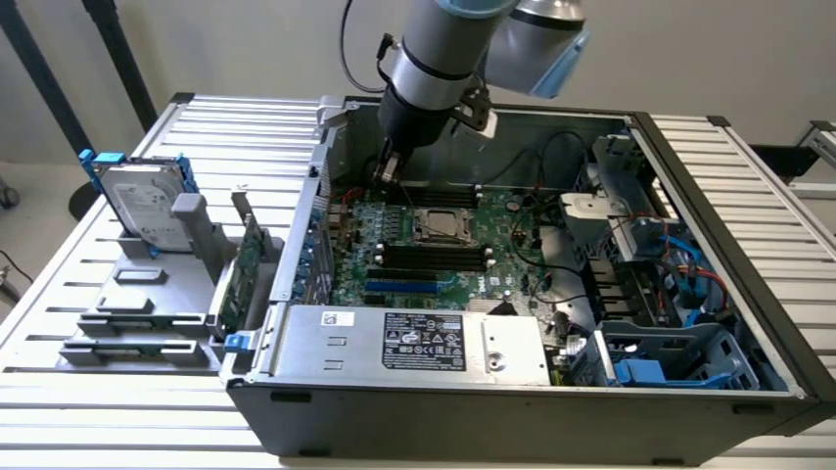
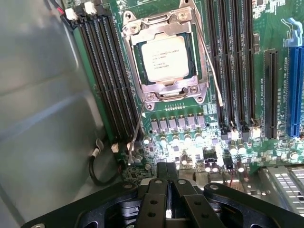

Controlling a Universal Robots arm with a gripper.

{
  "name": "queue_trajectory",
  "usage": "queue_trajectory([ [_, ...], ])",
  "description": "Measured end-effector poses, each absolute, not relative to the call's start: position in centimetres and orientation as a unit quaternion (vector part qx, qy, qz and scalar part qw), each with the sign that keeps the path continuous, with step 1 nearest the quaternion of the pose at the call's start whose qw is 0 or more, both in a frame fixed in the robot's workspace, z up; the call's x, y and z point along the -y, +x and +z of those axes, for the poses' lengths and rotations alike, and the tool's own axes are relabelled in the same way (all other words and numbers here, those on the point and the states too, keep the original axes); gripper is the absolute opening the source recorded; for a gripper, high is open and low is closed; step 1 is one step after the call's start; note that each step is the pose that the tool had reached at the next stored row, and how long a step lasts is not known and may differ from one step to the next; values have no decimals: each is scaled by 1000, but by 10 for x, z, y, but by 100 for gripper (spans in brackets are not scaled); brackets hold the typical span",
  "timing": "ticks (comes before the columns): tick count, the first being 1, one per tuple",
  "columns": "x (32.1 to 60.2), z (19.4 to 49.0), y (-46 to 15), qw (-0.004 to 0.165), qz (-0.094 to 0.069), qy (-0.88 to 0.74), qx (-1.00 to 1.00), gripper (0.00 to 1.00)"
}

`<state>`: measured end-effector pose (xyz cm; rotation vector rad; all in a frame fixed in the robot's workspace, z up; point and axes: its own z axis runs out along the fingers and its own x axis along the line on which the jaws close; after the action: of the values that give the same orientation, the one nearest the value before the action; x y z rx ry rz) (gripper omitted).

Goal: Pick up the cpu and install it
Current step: 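Install the first cpu locking lever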

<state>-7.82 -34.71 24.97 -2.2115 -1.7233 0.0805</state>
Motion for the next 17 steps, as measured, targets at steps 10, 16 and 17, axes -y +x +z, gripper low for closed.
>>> queue_trajectory([
  [10,346,244,-85,176,17,-796,579,11],
  [16,346,241,-86,181,5,-810,558,11],
  [17,346,241,-87,182,4,-811,555,11],
])
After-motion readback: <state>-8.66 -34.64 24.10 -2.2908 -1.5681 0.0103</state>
